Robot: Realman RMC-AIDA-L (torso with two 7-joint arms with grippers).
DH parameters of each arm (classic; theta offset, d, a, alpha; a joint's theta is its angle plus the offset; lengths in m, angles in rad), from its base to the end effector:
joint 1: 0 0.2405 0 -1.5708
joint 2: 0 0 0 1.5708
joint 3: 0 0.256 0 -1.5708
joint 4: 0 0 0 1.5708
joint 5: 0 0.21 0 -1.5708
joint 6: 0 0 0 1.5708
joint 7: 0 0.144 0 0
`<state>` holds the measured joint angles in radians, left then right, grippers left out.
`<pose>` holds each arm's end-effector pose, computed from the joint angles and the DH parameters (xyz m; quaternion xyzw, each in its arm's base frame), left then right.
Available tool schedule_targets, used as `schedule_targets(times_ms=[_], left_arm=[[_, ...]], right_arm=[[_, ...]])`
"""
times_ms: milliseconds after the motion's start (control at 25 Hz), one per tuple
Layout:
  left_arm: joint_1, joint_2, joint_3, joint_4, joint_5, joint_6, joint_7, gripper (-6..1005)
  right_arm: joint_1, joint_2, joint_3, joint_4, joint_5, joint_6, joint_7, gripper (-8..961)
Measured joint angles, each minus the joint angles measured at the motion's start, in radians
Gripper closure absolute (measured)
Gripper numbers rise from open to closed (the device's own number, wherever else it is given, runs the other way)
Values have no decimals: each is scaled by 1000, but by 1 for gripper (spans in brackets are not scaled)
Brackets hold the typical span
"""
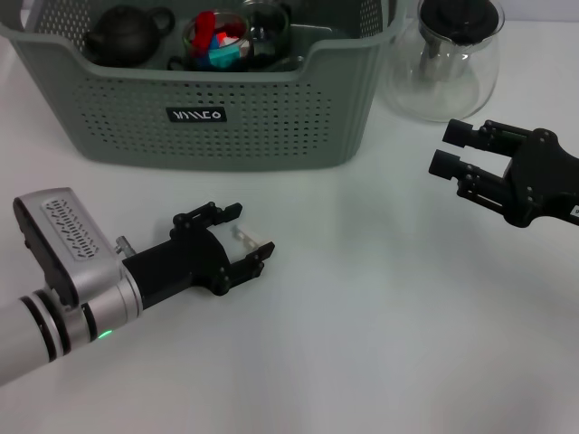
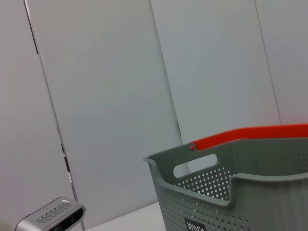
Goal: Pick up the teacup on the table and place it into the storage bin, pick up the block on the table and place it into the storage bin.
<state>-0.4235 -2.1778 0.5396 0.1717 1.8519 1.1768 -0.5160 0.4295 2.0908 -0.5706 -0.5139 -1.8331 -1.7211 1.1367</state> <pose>-0.3151 0.2673 -0.1058 -0.9210 -0.1583 -0.2012 0.2935 0.2734 0.2884 0.0025 -0.8931 0.1830 0.3784 0.1603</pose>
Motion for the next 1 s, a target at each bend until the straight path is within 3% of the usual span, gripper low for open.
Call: schedule_targets(times_ms=[400,600,680,840,1000], left_arm=[[2,0,-21,-21,-1,-4,115,291],[2,0,-56,-43,-9,-7,146,368],[2,0,-62,-44,-12,-2,142,585],[1,5,-65,-39,-12,-2,89,584],[34,11,-62,25,-3,91,25,583]], right_arm=[[-4,0,0,0,0,0,0,449],[-6,0,0,0,0,0,0,449],[-6,0,0,0,0,0,0,449],[-6,-1,0,0,0,-2,0,449],[-8,-3,0,0,0,-7,0,449]])
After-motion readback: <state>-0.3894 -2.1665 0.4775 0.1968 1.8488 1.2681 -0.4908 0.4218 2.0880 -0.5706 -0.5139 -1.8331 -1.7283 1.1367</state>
